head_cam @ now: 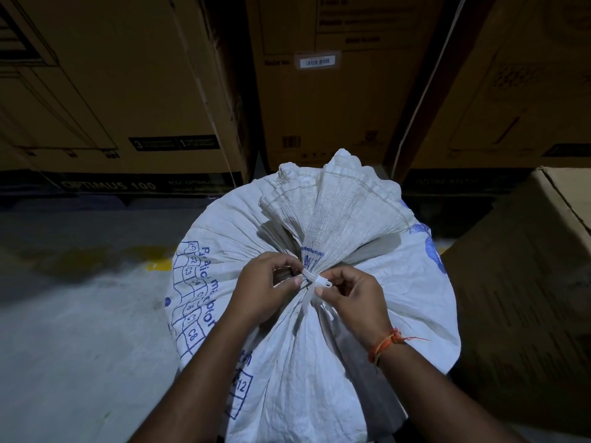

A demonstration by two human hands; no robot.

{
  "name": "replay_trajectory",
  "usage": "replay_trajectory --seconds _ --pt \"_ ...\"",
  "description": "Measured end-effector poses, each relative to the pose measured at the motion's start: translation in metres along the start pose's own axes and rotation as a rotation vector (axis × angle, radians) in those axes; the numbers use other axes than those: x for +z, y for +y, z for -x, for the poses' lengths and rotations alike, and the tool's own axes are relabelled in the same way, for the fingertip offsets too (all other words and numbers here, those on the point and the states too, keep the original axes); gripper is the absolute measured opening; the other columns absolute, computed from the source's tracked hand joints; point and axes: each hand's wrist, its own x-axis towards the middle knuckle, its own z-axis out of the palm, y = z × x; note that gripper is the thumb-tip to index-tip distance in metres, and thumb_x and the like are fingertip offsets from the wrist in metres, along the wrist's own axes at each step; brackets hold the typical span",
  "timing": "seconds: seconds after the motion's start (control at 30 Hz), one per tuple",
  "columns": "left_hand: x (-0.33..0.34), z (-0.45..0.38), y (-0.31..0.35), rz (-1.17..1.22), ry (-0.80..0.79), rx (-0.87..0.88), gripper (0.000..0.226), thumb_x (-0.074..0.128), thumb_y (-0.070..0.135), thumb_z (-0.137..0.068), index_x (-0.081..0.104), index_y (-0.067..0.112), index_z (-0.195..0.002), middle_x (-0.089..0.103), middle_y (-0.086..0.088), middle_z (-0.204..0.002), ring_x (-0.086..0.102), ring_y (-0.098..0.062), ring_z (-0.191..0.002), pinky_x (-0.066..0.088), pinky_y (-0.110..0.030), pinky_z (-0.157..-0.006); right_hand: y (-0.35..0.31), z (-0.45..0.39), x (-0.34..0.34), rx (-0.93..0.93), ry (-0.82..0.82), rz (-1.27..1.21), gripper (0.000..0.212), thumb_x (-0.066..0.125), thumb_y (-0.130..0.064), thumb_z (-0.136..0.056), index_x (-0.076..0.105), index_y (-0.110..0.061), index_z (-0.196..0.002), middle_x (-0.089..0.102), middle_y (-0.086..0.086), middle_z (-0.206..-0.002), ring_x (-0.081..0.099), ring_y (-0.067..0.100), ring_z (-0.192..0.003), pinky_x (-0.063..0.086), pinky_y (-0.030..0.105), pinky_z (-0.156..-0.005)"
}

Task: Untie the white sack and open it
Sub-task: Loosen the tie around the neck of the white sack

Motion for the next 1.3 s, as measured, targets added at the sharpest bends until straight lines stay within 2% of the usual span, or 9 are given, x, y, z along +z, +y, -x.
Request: replay_trajectory --seconds 0.07,0.13,0.27,0.33,0.57,0.73,0.93,1.17,1.3 --pt "0.003 -0.001 0.0 0.005 0.009 0.016 0.019 0.085 0.013 -0.082 0.079 0.025 -0.097 0.065 0.008 -0.111 0.062 0.008 -0.102 0.044 -0.002 -0.084 0.0 0.0 -0.003 -0.016 -0.025 0.005 0.016 0.083 -0.002 -0.079 0.078 -0.016 -0.084 0.079 0.003 -0.078 0.071 0.01 -0.07 0.058 0.027 -0.069" --pt "0.005 -0.003 -0.001 -0.01 0.012 0.024 0.021 0.085 0.016 -0.082 0.077 0.028 -0.098 0.062 0.01 -0.112 0.06 0.009 -0.103 0.041 0.001 -0.082 -0.001 0.0 -0.006 -0.024 -0.057 -0.014 0.016 0.082 -0.002 -0.08 0.078 -0.016 -0.085 0.079 0.002 -0.078 0.07 0.009 -0.07 0.056 0.026 -0.068" --pt "0.007 -0.003 0.0 -0.003 -0.016 0.015 0.015 0.083 0.018 -0.083 0.074 0.03 -0.085 0.074 0.009 -0.088 0.069 -0.005 -0.085 0.056 -0.028 -0.074 -0.001 -0.002 -0.008 -0.039 -0.074 0.001 0.015 0.083 -0.005 -0.079 0.079 -0.017 -0.086 0.079 0.005 -0.081 0.07 0.011 -0.072 0.058 0.028 -0.07" --pt "0.008 -0.003 -0.001 0.035 -0.044 -0.041 0.013 0.082 0.016 -0.084 0.075 0.027 -0.084 0.077 0.006 -0.082 0.072 -0.012 -0.08 0.057 -0.035 -0.074 -0.001 -0.002 -0.008 -0.039 -0.078 0.006 0.015 0.083 -0.005 -0.078 0.079 -0.017 -0.085 0.079 0.006 -0.081 0.07 0.012 -0.072 0.059 0.028 -0.07" --pt "0.011 -0.003 -0.004 0.06 -0.037 -0.071 0.014 0.081 0.012 -0.086 0.077 0.025 -0.08 0.078 0.006 -0.078 0.073 -0.011 -0.077 0.057 -0.033 -0.073 -0.001 -0.003 -0.009 -0.049 -0.078 0.042 0.016 0.083 -0.003 -0.078 0.079 -0.018 -0.084 0.078 0.006 -0.078 0.065 0.008 -0.066 0.053 0.02 -0.063" --pt "0.013 -0.002 -0.004 0.078 -0.032 -0.072 0.016 0.08 0.012 -0.086 0.077 0.026 -0.079 0.079 0.005 -0.079 0.075 -0.014 -0.078 0.06 -0.037 -0.076 0.001 -0.003 -0.007 -0.054 -0.071 0.067 0.016 0.083 -0.004 -0.078 0.079 -0.019 -0.084 0.079 0.004 -0.079 0.068 0.01 -0.069 0.056 0.022 -0.065" --pt "0.012 -0.001 -0.005 0.093 -0.033 -0.092 0.014 0.081 0.016 -0.085 0.077 0.028 -0.078 0.08 0.007 -0.08 0.076 -0.013 -0.08 0.063 -0.044 -0.081 0.001 -0.002 -0.006 -0.066 -0.054 0.084 0.016 0.083 -0.005 -0.079 0.079 -0.019 -0.085 0.079 0.003 -0.081 0.075 0.027 -0.079 0.061 0.031 -0.071" --pt "0.013 -0.002 -0.003 0.092 -0.03 -0.085 0.016 0.081 0.014 -0.085 0.078 0.028 -0.077 0.08 0.007 -0.079 0.075 -0.008 -0.077 0.063 -0.039 -0.08 0.0 -0.002 -0.006 -0.059 -0.047 0.092 0.015 0.084 -0.006 -0.078 0.08 -0.019 -0.084 0.079 0.002 -0.08 0.075 0.026 -0.079 0.061 0.031 -0.07" --pt "0.014 -0.002 -0.002 0.087 -0.033 -0.075 0.019 0.082 0.012 -0.085 0.078 0.028 -0.078 0.08 0.009 -0.079 0.071 0.003 -0.074 0.059 -0.028 -0.077 0.0 -0.002 -0.006 -0.056 -0.043 0.1 0.015 0.084 -0.007 -0.078 0.08 -0.02 -0.084 0.079 0.001 -0.08 0.075 0.024 -0.078 0.062 0.033 -0.072"
